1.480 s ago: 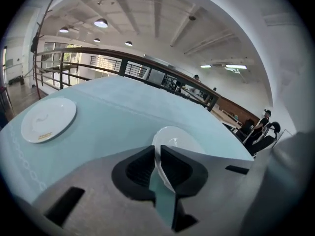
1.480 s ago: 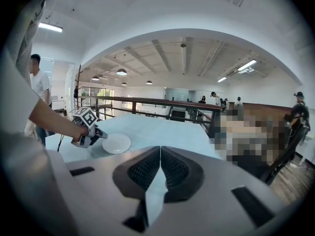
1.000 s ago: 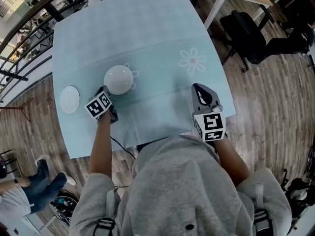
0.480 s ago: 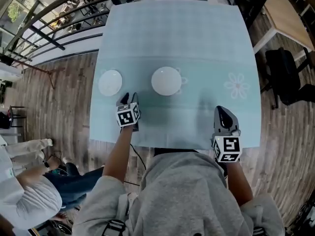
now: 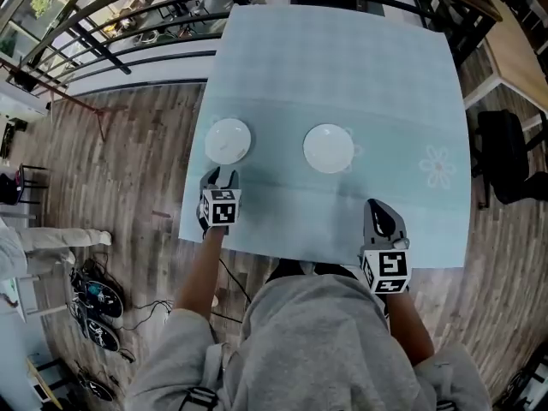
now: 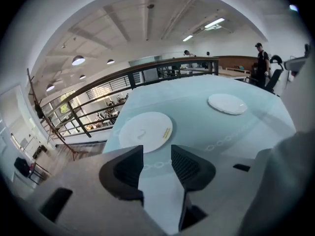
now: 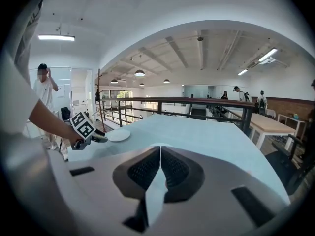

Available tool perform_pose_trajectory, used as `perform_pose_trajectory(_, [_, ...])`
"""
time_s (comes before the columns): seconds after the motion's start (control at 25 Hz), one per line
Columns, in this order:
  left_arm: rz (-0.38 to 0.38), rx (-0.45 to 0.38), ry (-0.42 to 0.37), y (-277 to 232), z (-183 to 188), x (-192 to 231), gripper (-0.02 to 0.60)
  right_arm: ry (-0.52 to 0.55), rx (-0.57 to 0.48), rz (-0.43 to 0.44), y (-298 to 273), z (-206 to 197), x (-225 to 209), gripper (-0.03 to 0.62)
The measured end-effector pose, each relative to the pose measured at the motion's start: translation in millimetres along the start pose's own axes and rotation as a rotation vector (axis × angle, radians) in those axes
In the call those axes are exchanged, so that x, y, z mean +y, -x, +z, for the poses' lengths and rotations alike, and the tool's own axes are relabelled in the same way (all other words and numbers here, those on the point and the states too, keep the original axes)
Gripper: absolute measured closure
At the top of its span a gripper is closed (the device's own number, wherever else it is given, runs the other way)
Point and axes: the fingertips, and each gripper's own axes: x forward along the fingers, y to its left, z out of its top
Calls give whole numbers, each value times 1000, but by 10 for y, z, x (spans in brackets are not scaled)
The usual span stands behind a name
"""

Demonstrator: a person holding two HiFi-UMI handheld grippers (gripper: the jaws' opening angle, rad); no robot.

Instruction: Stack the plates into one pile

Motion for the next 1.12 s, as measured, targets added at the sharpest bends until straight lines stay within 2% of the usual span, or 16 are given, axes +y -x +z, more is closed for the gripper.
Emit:
perform_pose_trajectory(0.2, [-34, 25, -211, -104, -59, 124, 411, 14, 3, -26, 8, 57, 227, 567])
perform_pose_trajectory(0.32, [-57, 37, -297, -204, -89, 176, 410, 11, 18, -52, 24, 31, 325, 567])
perform_pose_trajectory(0.52, [-100, 56, -499, -387, -98, 90, 410, 2, 26, -107, 73, -37, 372, 568])
perform_pose_trajectory(0.64, [-131, 50, -589, -432, -93, 44, 410, -11, 25, -129, 66, -97, 414, 568])
perform_pose_trajectory(0.76, [-157, 38, -654, -439, -84, 30, 405, -17, 21, -139, 55, -129, 500, 568])
perform_pose_trajectory(0.92, [-191, 43, -682, -470, -82, 1, 405, -21, 20, -152, 56, -141, 595, 568])
perform_pose_trajectory(1.12, [-188, 45, -768, -484, -75, 34, 405, -23, 20, -165, 71, -162, 646, 568])
